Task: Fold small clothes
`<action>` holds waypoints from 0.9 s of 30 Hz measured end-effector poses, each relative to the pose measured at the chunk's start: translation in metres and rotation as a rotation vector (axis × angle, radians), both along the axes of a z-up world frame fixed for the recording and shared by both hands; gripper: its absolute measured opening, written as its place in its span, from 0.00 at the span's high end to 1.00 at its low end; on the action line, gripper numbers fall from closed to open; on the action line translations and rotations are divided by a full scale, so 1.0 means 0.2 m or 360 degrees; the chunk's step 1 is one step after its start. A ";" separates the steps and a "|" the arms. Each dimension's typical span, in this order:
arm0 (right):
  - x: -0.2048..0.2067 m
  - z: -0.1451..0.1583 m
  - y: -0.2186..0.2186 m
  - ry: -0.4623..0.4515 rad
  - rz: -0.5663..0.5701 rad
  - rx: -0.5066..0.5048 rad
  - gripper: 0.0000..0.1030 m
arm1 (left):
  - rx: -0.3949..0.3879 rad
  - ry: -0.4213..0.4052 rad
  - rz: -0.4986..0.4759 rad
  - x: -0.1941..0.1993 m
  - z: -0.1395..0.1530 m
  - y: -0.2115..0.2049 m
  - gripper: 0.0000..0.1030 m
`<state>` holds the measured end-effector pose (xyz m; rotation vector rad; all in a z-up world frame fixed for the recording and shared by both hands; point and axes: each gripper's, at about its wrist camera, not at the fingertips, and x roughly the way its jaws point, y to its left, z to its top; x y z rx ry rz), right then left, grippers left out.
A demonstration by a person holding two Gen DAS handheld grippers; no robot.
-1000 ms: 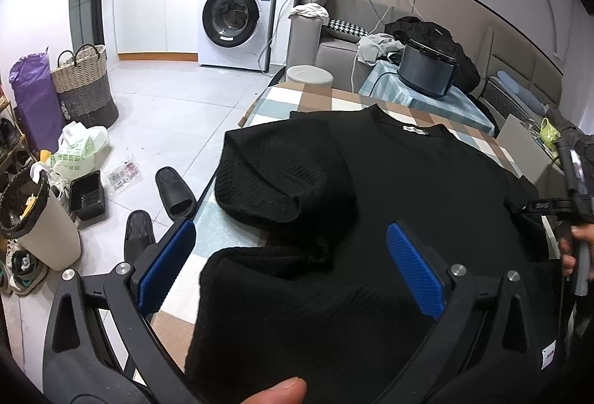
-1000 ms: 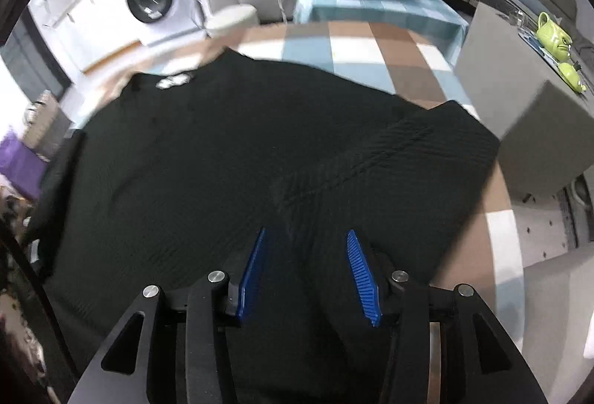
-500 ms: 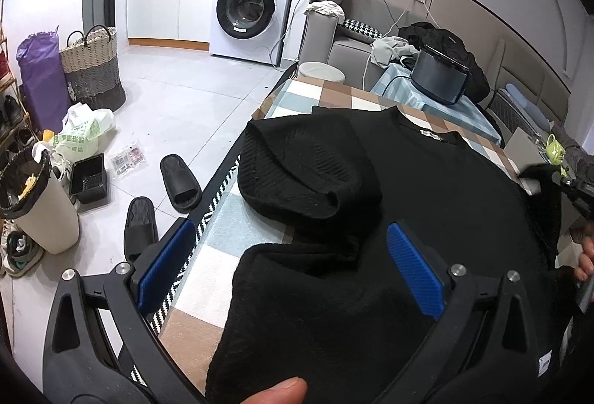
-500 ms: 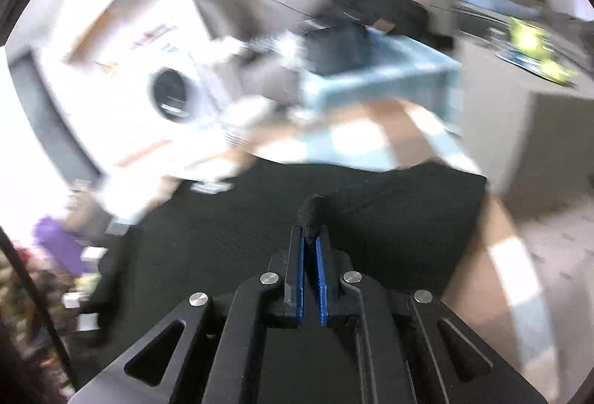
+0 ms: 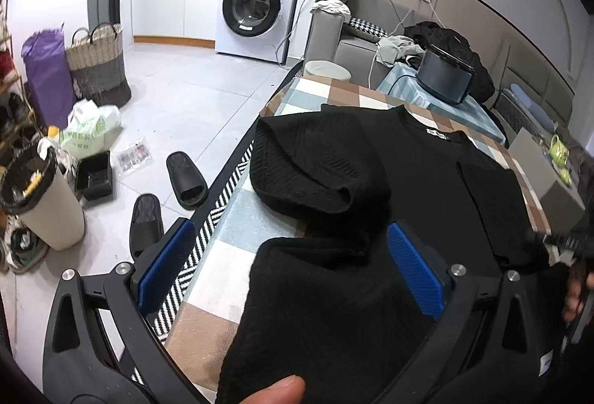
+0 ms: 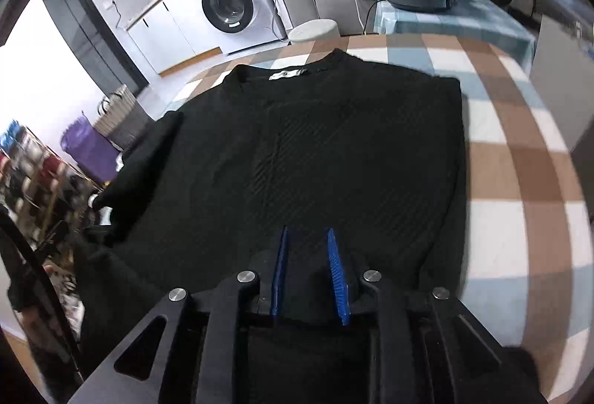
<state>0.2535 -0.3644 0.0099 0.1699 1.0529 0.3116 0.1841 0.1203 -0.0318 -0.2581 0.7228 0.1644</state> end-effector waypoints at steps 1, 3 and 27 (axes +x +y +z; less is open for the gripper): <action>-0.02 -0.04 -0.01 0.0037 0.0030 -0.0029 0.77 | -0.0029 0.0011 0.0017 0.01 -0.01 0.02 0.01; -0.05 -0.08 0.02 0.0091 0.0021 -0.0094 0.77 | -0.0093 0.0027 0.0046 0.01 -0.02 0.06 0.01; -0.51 0.19 -0.18 -0.0137 -0.0316 0.0254 0.62 | -0.0404 0.0332 -0.0032 0.51 -0.25 0.00 0.89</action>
